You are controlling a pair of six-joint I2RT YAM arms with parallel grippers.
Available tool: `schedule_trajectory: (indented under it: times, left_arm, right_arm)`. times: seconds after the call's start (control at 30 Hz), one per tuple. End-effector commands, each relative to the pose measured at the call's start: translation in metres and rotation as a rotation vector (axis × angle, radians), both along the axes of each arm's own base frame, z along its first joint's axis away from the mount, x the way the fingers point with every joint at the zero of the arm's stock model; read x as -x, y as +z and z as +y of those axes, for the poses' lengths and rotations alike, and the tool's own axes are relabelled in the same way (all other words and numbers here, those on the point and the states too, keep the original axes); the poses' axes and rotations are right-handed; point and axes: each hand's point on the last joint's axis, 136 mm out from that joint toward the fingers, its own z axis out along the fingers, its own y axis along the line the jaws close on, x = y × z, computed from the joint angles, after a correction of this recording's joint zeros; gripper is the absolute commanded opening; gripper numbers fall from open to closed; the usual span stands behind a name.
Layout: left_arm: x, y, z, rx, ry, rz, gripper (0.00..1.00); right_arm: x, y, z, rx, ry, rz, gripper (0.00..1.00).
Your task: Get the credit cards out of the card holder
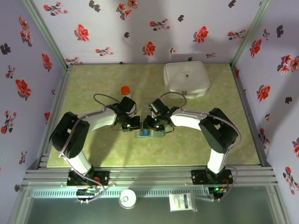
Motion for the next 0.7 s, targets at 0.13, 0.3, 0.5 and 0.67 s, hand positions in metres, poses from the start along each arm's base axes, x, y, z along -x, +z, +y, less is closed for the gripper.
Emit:
schedule_trajectory:
  times: [0.13,0.3,0.5,0.67]
  left_arm:
    - [0.007,-0.013,0.008,-0.043,-0.016,0.027,0.00]
    - [0.006,-0.012,0.007,-0.043,-0.017,0.026,0.00]
    - [0.003,-0.003,0.007,-0.035,-0.014,0.003,0.00]
    - [0.000,0.004,0.005,-0.022,-0.017,-0.020,0.00]
  right_arm:
    - [0.002,-0.012,-0.017,0.101,-0.013,0.006,0.32]
    - [-0.005,-0.004,-0.016,0.107,-0.008,-0.033,0.33]
    - [-0.005,0.010,-0.017,0.076,-0.015,-0.066,0.33]
    - [-0.003,0.012,-0.018,0.047,-0.030,-0.064,0.35]
